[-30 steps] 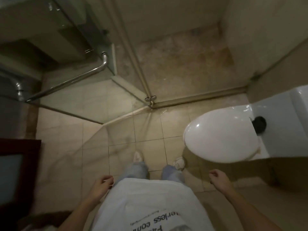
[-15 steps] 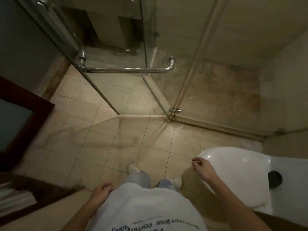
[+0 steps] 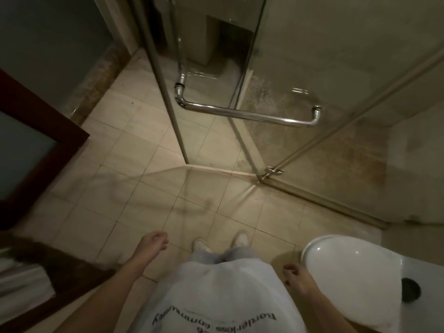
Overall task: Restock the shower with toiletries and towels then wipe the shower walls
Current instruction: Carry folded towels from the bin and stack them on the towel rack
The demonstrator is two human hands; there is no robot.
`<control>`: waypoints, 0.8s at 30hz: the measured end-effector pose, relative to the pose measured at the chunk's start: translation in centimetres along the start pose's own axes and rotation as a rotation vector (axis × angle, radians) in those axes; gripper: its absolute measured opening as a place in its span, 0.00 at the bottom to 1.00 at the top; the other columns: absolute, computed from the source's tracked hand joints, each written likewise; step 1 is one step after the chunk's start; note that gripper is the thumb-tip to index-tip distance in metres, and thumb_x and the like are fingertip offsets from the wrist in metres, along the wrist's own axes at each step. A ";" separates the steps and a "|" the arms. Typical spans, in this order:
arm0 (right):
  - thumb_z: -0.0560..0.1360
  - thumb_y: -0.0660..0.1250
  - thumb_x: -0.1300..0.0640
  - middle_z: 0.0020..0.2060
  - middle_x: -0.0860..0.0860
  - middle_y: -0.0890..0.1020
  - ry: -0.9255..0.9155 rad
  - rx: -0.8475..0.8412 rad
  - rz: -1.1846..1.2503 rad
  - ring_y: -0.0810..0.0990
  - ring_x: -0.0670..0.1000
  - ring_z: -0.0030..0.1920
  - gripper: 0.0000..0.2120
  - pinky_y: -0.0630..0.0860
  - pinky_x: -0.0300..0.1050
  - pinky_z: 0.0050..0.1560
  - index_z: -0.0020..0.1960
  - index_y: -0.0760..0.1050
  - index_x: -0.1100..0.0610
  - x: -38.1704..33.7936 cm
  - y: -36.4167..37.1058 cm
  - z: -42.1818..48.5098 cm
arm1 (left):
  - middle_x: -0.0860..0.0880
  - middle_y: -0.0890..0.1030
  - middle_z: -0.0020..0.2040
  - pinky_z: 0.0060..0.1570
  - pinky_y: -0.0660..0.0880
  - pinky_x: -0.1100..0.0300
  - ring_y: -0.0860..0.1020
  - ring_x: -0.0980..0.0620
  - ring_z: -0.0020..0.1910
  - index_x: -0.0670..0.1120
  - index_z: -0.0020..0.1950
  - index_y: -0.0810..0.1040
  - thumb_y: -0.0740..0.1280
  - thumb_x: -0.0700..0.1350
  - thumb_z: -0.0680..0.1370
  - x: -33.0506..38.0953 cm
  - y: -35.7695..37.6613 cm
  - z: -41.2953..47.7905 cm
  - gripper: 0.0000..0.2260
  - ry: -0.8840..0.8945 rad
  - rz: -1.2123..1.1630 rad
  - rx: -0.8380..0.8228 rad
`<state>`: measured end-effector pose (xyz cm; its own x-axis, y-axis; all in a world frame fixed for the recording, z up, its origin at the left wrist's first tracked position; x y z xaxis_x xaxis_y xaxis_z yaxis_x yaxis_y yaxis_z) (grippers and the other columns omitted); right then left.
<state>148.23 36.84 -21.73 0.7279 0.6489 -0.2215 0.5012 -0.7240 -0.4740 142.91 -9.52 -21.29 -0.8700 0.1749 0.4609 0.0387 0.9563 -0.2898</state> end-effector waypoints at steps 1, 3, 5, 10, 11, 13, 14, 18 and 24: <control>0.80 0.66 0.57 0.55 0.56 0.82 -0.013 -0.008 -0.029 0.82 0.55 0.54 0.09 0.79 0.55 0.60 0.58 0.79 0.58 -1.4 0.3 0.3 | 0.46 0.84 0.50 0.50 0.73 0.55 0.83 0.49 0.49 0.45 0.54 0.80 0.65 0.47 0.82 0.8 -1.2 0.7 0.07 0.017 -0.014 0.008; 0.80 0.65 0.57 0.55 0.57 0.82 -0.030 -0.026 -0.076 0.82 0.55 0.53 0.12 0.80 0.55 0.59 0.61 0.78 0.60 -4.6 0.8 1.3 | 0.47 0.83 0.51 0.54 0.74 0.54 0.82 0.50 0.50 0.46 0.56 0.79 0.65 0.47 0.82 1.8 -3.7 1.9 0.08 0.030 -0.045 0.036; 0.81 0.64 0.57 0.55 0.56 0.82 -0.039 -0.062 -0.138 0.82 0.55 0.52 0.12 0.80 0.52 0.57 0.62 0.77 0.58 -8.5 1.3 2.0 | 0.47 0.83 0.51 0.54 0.74 0.55 0.82 0.50 0.51 0.47 0.57 0.79 0.65 0.48 0.82 1.9 -6.2 2.9 0.08 0.031 -0.067 0.071; 0.81 0.64 0.55 0.60 0.56 0.82 -0.149 -0.143 -0.362 0.80 0.52 0.54 0.15 0.75 0.45 0.58 0.65 0.77 0.57 -21.0 4.0 4.1 | 0.46 0.83 0.52 0.55 0.75 0.54 0.82 0.47 0.52 0.48 0.57 0.79 0.66 0.44 0.81 -0.3 -13.5 5.4 0.06 -0.051 -0.101 0.152; 0.81 0.64 0.54 0.61 0.56 0.81 -0.170 -0.159 -0.401 0.80 0.52 0.55 0.15 0.75 0.44 0.57 0.66 0.76 0.57 -23.8 4.8 4.6 | 0.46 0.83 0.51 0.55 0.76 0.53 0.82 0.46 0.52 0.49 0.55 0.79 0.66 0.44 0.81 -1.1 -15.0 5.8 0.05 -0.081 -0.108 0.168; 0.81 0.64 0.53 0.62 0.56 0.81 -0.210 -0.191 -0.457 0.80 0.54 0.58 0.17 0.75 0.44 0.58 0.67 0.75 0.57 -29.9 6.5 5.5 | 0.46 0.83 0.50 0.57 0.78 0.48 0.82 0.44 0.51 0.49 0.54 0.80 0.67 0.44 0.80 -1.7 -18.2 6.5 0.04 -0.112 -0.146 0.212; 0.81 0.64 0.53 0.62 0.56 0.81 -0.238 -0.205 -0.482 0.80 0.53 0.57 0.17 0.75 0.44 0.57 0.67 0.75 0.57 -33.0 7.4 6.1 | 0.45 0.83 0.50 0.57 0.78 0.47 0.82 0.43 0.52 0.48 0.55 0.80 0.67 0.43 0.81 -1.9 -19.6 6.7 0.04 -0.121 -0.174 0.227; 0.79 0.65 0.55 0.58 0.56 0.83 -0.334 -0.256 -0.555 0.82 0.54 0.56 0.16 0.77 0.46 0.58 0.65 0.77 0.58 -45.1 11.3 8.9 | 0.45 0.82 0.51 0.49 0.76 0.56 0.81 0.47 0.49 0.41 0.59 0.80 0.66 0.42 0.82 -3.2 -24.4 7.1 0.09 -0.214 -0.240 0.291; 0.79 0.66 0.57 0.53 0.58 0.84 -0.532 -0.297 -0.571 0.84 0.59 0.51 0.14 0.80 0.54 0.57 0.63 0.78 0.61 -64.3 17.1 9.6 | 0.47 0.85 0.49 0.56 0.79 0.53 0.83 0.48 0.50 0.48 0.57 0.81 0.65 0.46 0.82 -3.5 -30.3 7.8 0.07 -0.340 -0.353 0.302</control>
<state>105.51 -15.01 -23.79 0.0430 0.9048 -0.4236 0.8827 -0.2329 -0.4080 140.93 -40.95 -20.63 -0.9158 -0.2760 0.2918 -0.3814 0.8250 -0.4170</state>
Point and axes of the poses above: each hand's wrist, its own z-axis towards the middle knuckle, its own y-axis out of the palm, x = y × z, the point moved 4 cm from there along z, towards the middle knuckle
